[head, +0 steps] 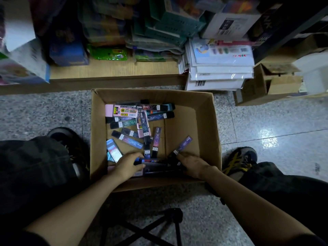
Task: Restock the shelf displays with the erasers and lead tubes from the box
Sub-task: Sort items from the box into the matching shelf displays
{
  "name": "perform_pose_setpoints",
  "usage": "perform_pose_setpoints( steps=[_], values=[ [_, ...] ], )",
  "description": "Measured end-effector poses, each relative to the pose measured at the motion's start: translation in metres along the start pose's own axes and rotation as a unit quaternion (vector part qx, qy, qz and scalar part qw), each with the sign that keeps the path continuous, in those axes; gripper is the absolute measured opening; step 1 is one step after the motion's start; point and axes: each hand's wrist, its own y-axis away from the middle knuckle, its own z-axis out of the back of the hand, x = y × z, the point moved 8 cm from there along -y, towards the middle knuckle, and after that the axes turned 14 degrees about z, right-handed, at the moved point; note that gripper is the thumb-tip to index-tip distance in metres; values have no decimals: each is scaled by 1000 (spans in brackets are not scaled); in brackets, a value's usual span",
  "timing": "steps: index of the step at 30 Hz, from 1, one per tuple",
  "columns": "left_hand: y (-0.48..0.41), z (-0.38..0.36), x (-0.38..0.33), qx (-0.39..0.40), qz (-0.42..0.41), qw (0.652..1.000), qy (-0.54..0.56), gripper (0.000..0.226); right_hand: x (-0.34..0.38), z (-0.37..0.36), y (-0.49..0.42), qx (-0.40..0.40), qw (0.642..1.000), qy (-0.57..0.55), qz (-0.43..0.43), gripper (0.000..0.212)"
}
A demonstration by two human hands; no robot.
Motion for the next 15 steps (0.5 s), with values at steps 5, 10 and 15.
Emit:
perform_pose_setpoints(
  steps=[5, 10, 15],
  values=[
    [0, 5, -1, 48, 26, 994, 97, 23, -6, 16, 6, -71, 989, -131, -14, 62],
    [7, 15, -12, 121, 90, 923, 353, 16, -19, 46, 19, -240, 901, -355, -71, 43],
    [9, 27, -45, 130, 104, 854, 494, 8, 4, 75, 25, -302, 696, -651, -10, 24]
  ],
)
